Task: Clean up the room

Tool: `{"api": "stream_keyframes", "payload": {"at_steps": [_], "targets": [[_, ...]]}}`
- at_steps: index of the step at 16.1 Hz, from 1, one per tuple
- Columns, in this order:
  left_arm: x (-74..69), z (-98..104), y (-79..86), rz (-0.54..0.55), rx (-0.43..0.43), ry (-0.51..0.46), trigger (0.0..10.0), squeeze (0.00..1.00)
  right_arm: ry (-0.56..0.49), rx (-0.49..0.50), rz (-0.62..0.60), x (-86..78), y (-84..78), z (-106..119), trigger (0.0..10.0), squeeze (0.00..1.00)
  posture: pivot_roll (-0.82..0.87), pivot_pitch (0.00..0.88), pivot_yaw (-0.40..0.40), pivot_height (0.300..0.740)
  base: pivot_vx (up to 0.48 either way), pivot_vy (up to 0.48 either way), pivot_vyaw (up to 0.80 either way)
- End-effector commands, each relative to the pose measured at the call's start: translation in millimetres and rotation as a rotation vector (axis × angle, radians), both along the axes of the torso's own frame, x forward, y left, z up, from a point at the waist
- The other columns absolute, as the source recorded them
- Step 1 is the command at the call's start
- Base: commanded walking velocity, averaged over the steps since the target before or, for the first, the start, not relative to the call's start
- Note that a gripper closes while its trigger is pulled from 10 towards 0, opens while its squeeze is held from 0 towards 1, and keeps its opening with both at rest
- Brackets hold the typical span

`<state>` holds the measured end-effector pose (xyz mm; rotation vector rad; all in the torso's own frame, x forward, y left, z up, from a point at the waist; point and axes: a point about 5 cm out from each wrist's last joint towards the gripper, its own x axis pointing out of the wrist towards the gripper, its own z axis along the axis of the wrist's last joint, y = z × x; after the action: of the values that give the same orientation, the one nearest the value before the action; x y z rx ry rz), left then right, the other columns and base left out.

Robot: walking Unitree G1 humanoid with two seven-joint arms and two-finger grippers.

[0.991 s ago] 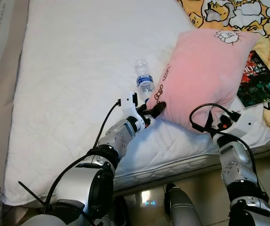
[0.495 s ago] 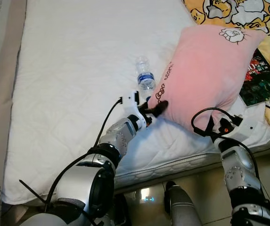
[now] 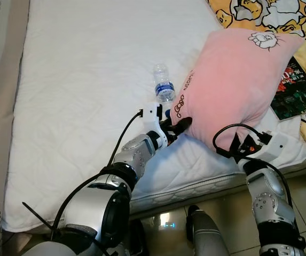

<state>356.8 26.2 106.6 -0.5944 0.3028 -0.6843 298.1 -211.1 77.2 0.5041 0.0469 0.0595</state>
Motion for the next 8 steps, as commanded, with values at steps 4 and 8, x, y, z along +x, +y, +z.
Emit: {"api": "stream_keyframes", "payload": {"at_steps": [4,8], "targets": [[-58.2,8.0,-117.1,-0.221,-0.309,0.180,0.0,0.00,0.047,0.038,0.094,-10.6,20.9,-6.2,0.0,0.00,-0.28,0.245,0.109,0.719,0.000,0.000,0.00],[-64.7,-4.9,-112.5,-0.260,-0.247,0.155,0.0,0.00,0.062,-0.016,0.089,-13.9,15.4,-4.7,0.0,0.00,-0.28,0.213,0.116,0.719,0.000,0.000,0.00]]}}
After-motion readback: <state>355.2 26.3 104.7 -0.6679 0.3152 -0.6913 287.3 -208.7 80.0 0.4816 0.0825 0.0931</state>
